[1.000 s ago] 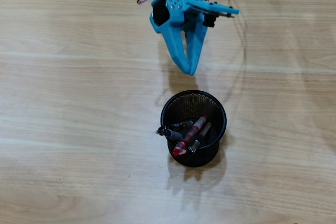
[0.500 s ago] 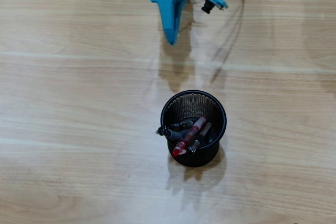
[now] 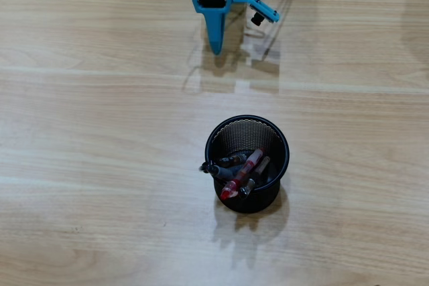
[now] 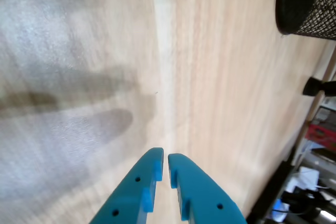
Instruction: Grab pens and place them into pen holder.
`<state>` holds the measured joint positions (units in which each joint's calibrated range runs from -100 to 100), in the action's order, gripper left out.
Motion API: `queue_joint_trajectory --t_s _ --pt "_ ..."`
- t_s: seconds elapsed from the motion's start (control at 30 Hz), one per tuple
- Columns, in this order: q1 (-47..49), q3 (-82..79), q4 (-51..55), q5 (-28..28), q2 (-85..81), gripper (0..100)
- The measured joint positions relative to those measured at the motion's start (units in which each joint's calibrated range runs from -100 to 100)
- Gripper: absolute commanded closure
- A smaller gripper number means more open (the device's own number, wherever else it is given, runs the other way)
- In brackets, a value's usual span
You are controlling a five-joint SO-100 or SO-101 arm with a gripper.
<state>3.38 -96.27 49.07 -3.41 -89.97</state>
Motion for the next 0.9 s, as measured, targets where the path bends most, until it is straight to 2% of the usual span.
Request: queue_joint_trajectory --t_s 0.3,0.9 --pt "0.29 -0.27 11.22 2.70 -8.75 97" --pt "1.43 -0.18 13.81 2.96 -9.01 97"
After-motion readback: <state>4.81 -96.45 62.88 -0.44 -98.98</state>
